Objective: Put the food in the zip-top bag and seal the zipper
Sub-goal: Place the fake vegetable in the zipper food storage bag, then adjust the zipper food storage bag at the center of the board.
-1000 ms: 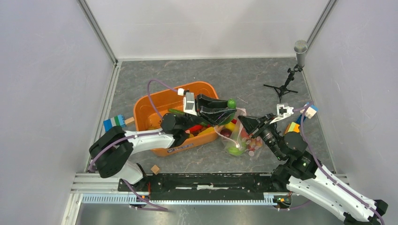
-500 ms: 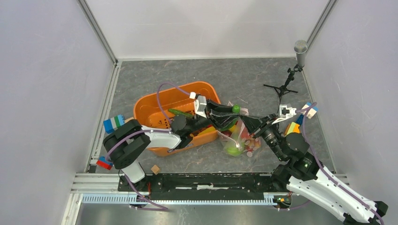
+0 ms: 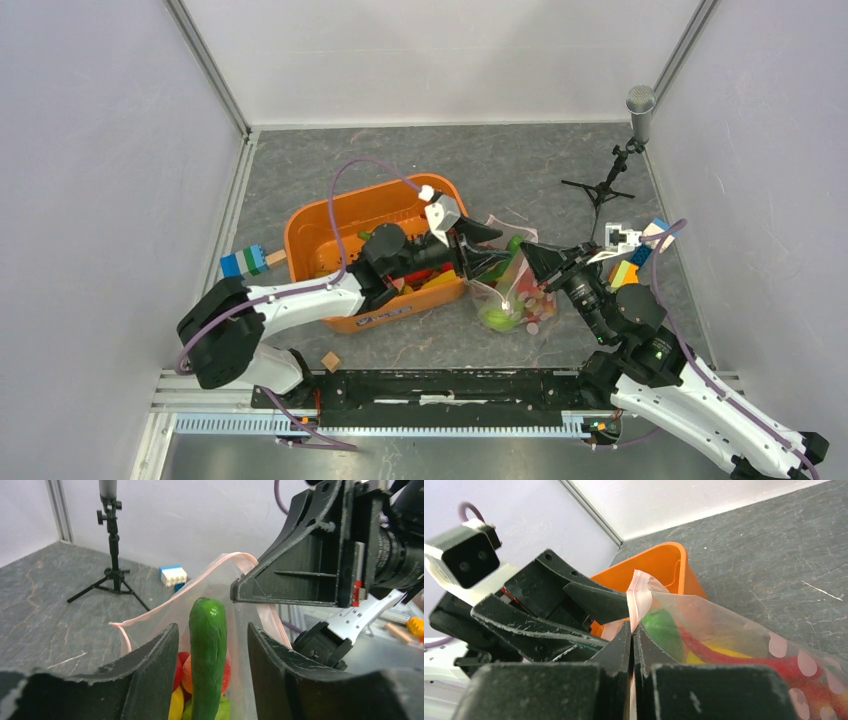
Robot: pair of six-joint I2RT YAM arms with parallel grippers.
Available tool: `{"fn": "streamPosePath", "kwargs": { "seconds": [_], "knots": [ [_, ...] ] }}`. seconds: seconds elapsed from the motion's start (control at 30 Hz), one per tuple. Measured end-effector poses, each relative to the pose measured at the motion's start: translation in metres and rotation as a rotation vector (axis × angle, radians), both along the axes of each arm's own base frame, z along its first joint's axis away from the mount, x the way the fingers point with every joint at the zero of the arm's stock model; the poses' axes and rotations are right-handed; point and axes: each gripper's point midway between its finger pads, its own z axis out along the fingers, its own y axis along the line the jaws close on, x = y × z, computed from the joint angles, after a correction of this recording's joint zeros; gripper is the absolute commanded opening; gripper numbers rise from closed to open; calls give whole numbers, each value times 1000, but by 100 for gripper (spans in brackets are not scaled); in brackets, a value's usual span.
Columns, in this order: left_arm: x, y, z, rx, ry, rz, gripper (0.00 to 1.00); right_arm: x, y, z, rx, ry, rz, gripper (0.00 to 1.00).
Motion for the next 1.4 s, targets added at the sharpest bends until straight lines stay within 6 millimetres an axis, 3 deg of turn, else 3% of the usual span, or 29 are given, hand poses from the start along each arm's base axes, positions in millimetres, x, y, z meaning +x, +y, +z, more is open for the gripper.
{"fn": "streamPosePath", "kwargs": {
  "seconds": [0.2, 0.43, 0.6, 0.67, 0.73, 0.97, 1.07, 1.2, 1.33, 1.4],
  "knots": [
    [7, -13, -5, 161, 24, -18, 46, -1, 2, -1, -9, -2, 13, 3],
    [12, -29, -47, 347, 113, -46, 25, -4, 7, 1, -14, -15, 44, 3],
    [-3, -42, -62, 462, 102, -99, 25, -4, 6, 2, -20, -24, 40, 4],
    [-10, -46, -67, 506, 89, -123, 30, -3, 4, 2, -26, -25, 33, 3],
    [-14, -47, -73, 544, 89, -137, 48, -2, 2, 1, -29, -25, 19, 3],
    [-16, -36, -91, 641, 120, -123, 65, 3, -16, 5, -55, -24, -67, 4],
    [-16, -30, -82, 639, 115, -103, 70, 3, -27, 6, -59, -21, -111, 4],
    [-17, -19, -40, 564, 65, -66, 76, 4, -35, 7, -50, -21, -143, 4],
    [-21, 3, 5, 457, -5, 14, 91, -2, -28, 9, -39, -28, -94, 4],
    [-25, 14, 13, 429, -24, 54, 97, -7, -17, 9, -42, -32, -32, 4]
  ]
}}
